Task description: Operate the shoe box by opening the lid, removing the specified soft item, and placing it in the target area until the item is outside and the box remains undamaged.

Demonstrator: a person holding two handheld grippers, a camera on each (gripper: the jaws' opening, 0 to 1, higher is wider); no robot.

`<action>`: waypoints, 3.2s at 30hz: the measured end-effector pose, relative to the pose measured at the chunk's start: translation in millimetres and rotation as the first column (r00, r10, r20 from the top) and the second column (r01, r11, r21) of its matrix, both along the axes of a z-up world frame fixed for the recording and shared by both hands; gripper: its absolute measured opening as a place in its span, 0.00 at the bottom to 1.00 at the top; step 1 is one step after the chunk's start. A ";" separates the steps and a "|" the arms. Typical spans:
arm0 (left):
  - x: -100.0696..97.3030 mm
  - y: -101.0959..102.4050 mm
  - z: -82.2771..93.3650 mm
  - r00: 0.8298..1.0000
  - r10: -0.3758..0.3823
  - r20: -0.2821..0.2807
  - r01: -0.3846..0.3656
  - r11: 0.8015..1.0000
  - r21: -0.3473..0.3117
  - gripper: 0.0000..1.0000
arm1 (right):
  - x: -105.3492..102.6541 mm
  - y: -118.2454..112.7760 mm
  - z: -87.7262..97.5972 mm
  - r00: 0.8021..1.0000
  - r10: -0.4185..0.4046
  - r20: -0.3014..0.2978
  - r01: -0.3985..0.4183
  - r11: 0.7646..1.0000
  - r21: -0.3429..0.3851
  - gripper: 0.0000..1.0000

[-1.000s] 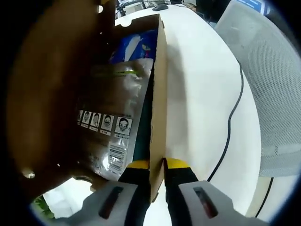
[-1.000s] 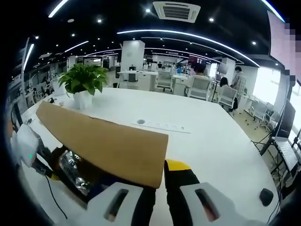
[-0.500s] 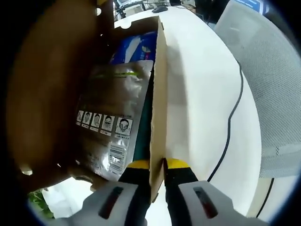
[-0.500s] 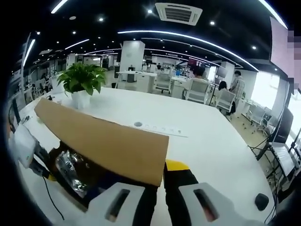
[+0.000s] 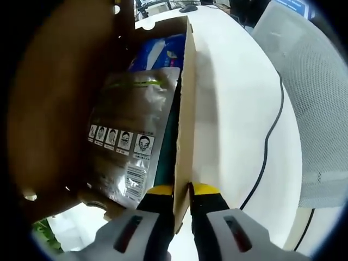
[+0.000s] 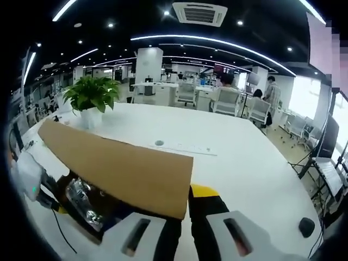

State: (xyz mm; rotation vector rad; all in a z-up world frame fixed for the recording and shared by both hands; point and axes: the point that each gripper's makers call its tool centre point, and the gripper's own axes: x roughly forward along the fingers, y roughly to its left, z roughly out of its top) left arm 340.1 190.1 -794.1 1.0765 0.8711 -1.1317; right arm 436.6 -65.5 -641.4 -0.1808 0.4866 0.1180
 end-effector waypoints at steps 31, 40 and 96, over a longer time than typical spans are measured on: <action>-0.3 2.1 -1.7 1.000 0.000 -0.009 0.000 1.000 0.028 0.07 | 8.2 6.5 18.6 0.998 0.002 -0.066 0.001 0.999 0.043 0.00; -0.6 3.0 -1.9 0.999 0.022 -0.029 -0.021 0.999 0.038 0.06 | 17.2 6.4 20.9 0.996 0.013 -0.090 -0.008 0.998 0.055 0.00; -3.3 3.9 -0.8 0.999 -0.040 -0.026 0.041 0.998 0.043 0.04 | 36.6 3.5 13.5 0.992 0.019 -0.126 -0.010 0.998 0.069 0.00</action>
